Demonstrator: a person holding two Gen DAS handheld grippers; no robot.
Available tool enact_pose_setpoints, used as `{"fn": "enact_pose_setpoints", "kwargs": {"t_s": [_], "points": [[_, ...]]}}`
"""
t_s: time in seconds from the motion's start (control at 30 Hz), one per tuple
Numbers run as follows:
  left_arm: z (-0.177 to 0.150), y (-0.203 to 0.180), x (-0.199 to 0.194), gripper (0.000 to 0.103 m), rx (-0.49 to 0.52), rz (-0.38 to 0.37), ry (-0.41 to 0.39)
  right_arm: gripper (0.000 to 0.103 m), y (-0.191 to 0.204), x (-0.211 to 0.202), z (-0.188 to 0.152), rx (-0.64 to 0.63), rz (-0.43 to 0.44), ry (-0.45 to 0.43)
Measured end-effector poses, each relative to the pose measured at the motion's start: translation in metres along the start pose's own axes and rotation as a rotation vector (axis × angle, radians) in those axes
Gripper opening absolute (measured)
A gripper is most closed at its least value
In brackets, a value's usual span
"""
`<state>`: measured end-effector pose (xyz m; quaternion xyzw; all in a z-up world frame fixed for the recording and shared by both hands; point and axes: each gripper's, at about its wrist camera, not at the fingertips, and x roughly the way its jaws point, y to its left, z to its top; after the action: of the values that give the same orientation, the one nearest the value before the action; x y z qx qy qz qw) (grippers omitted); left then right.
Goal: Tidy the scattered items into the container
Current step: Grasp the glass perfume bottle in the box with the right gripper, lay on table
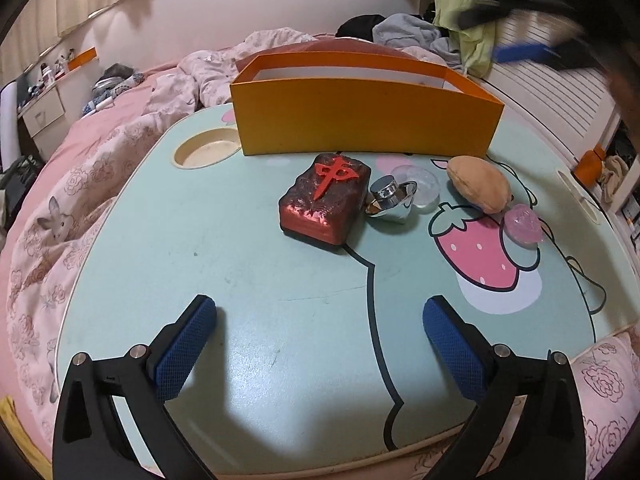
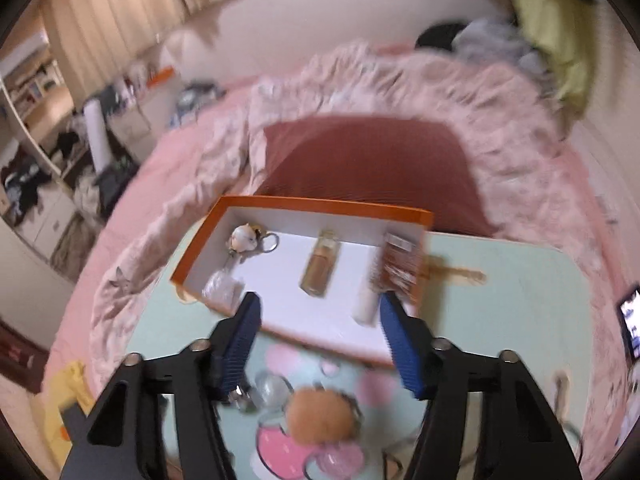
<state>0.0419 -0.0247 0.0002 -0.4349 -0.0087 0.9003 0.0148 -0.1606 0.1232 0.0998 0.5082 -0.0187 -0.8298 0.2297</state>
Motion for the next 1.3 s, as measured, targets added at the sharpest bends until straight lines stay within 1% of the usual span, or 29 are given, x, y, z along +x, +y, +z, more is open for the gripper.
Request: {"fn": "enact_pose_setpoints", "kwargs": {"t_s": [0.03,0.1,0.13,0.23,0.3,0.33,0.37,0.4,0.43,0.5,0.57,0.67,0.73,0.8,0.87,0.9,0.97,1.07,1.17,1.3], "points": [[0.000,0.000,0.000,0.103,0.000,0.000,-0.001,0.045,0.000,0.016,0.009,0.010,-0.010,0.047],[0.000,0.000,0.000,0.103,-0.001,0.000,-0.003,0.037,0.001,0.056,0.024,0.018,-0.068,0.147],[0.000,0.000,0.000,0.103,-0.002,-0.001,-0.004,0.036,0.002,0.073,0.028,0.024,-0.087,0.182],[0.000,0.001,0.000,0.103,-0.002,-0.002,-0.007,0.036,0.003,0.102,0.029,0.077,-0.096,0.216],[0.000,0.001,-0.001,0.103,-0.002,-0.004,-0.008,0.036,0.006,0.116,0.028,0.078,-0.120,0.243],[-0.001,0.001,-0.001,0.103,-0.002,-0.005,-0.008,0.037,0.009,0.123,0.027,0.059,-0.143,0.254],[-0.001,0.001,-0.001,0.103,-0.003,-0.005,-0.006,0.031,0.014,0.126,0.027,0.029,-0.172,0.250],[-0.001,0.001,-0.001,0.103,-0.004,-0.007,-0.007,0.020,0.017,0.127,0.028,0.001,-0.206,0.250],[-0.001,0.001,-0.001,0.103,-0.004,-0.008,-0.008,0.017,0.019,0.126,0.030,-0.020,-0.226,0.252],[-0.001,0.001,-0.001,0.103,-0.003,-0.007,-0.009,0.016,0.017,0.121,0.033,-0.019,-0.193,0.238],[-0.001,0.002,-0.001,0.103,-0.003,-0.009,-0.009,0.016,0.017,0.104,0.034,-0.020,-0.167,0.175],[-0.001,0.001,-0.001,0.103,-0.002,-0.007,-0.009,0.016,0.019,0.061,0.031,-0.031,-0.103,0.056],[-0.001,0.001,-0.001,0.103,-0.003,-0.008,-0.009,0.016,0.020,0.022,0.021,-0.031,-0.011,-0.010],[-0.001,0.001,-0.001,0.103,-0.003,-0.007,-0.009,0.016,0.022,-0.014,0.004,-0.047,0.074,-0.059],[-0.001,0.001,-0.001,0.103,-0.002,-0.007,-0.009,0.016,0.029,-0.037,-0.019,-0.069,0.147,-0.085],[-0.001,0.001,-0.001,0.103,-0.002,-0.007,-0.009,0.016,0.033,-0.041,-0.034,-0.077,0.173,-0.079],[-0.001,0.001,-0.001,0.103,-0.002,-0.007,-0.009,0.016,0.033,-0.042,-0.064,-0.081,0.213,-0.033],[-0.001,0.001,-0.001,0.103,-0.002,-0.007,-0.009,0.016,0.029,-0.019,-0.103,-0.060,0.218,0.060],[-0.001,0.002,-0.001,0.103,-0.002,-0.007,-0.009,0.016,0.026,0.001,-0.127,-0.050,0.203,0.103],[-0.001,0.001,-0.001,0.103,-0.002,-0.007,-0.008,0.017,0.025,0.012,-0.140,-0.061,0.185,0.114]]}}
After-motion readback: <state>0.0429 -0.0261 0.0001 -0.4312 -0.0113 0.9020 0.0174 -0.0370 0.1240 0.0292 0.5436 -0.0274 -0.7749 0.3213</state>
